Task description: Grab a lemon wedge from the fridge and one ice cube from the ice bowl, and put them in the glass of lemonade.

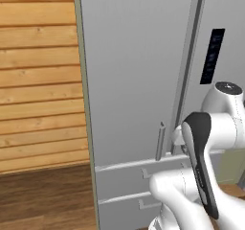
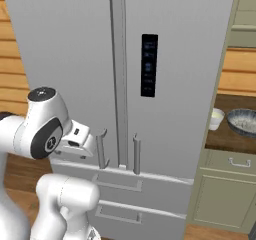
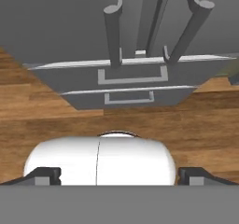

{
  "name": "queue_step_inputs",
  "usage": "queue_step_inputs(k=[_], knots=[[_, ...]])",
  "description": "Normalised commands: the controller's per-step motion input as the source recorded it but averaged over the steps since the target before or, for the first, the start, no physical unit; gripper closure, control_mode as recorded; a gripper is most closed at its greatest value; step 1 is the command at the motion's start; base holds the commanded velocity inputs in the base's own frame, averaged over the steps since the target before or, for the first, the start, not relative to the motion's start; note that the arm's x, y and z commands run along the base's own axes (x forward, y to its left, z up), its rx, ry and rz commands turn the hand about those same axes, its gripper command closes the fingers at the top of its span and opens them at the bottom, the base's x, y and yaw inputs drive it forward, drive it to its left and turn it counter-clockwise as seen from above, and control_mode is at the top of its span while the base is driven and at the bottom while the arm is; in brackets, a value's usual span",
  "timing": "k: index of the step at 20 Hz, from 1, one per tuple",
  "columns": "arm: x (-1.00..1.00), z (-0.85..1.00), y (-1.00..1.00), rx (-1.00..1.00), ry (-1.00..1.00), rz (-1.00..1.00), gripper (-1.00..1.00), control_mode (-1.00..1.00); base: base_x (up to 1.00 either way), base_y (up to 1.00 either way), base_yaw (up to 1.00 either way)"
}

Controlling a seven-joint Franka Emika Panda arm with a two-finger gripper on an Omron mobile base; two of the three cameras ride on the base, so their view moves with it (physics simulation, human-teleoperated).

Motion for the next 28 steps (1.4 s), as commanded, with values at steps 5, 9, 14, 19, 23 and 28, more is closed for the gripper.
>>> queue_step_inputs(k=[5,9,14,19,23,28], knots=[[0.00,0.00,0.00,0.00,0.00,0.00,-1.00,1.00,-0.39,-0.29,0.00],[0.00,0.00,0.00,0.00,0.00,0.00,-1.00,1.00,-0.33,-0.97,0.00],[0.00,0.00,0.00,0.00,0.00,0.00,-1.00,1.00,-0.07,-1.00,0.00],[0.00,0.00,0.00,0.00,0.00,0.00,-1.00,1.00,0.00,-1.00,0.00],[0.00,0.00,0.00,0.00,0.00,0.00,-1.00,1.00,0.01,-0.99,0.05],[0.00,0.00,0.00,0.00,0.00,0.00,-1.00,1.00,0.32,-0.87,0.17]])
